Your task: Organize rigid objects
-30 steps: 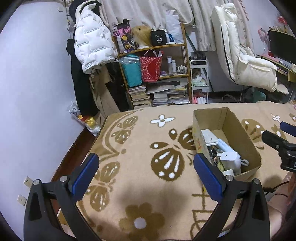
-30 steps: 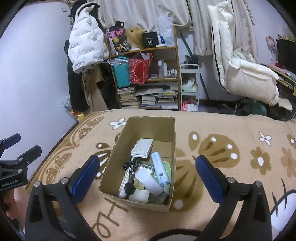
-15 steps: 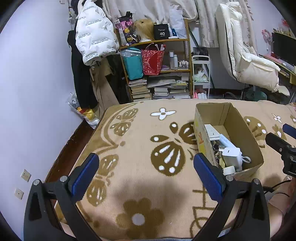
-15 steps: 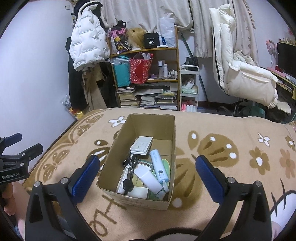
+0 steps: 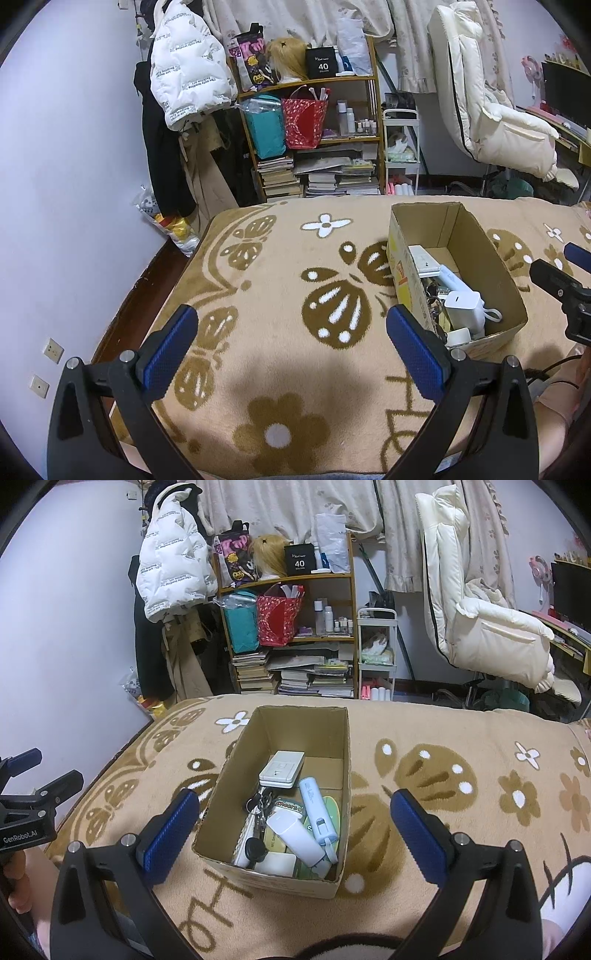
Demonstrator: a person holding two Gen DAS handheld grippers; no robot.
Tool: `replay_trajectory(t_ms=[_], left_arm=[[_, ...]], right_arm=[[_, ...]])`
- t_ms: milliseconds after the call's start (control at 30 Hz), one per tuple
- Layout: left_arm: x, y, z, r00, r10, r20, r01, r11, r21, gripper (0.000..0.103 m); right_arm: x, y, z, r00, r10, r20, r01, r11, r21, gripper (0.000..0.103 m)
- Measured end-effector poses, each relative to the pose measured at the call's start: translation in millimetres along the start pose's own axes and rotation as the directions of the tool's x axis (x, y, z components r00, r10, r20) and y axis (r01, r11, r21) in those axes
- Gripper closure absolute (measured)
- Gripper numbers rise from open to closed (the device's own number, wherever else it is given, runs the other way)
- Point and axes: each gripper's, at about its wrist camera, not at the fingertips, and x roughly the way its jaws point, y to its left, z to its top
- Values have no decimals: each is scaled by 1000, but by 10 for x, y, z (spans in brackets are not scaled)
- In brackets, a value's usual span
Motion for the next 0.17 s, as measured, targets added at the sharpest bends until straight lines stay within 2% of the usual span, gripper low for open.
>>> replay_trajectory(t_ms=[167], left_arm=[[-3, 15, -19, 1000, -2, -4, 2, 1000, -5, 2]], right_arm=[[9, -23, -11, 1000, 0, -7, 0, 1000, 5, 0]])
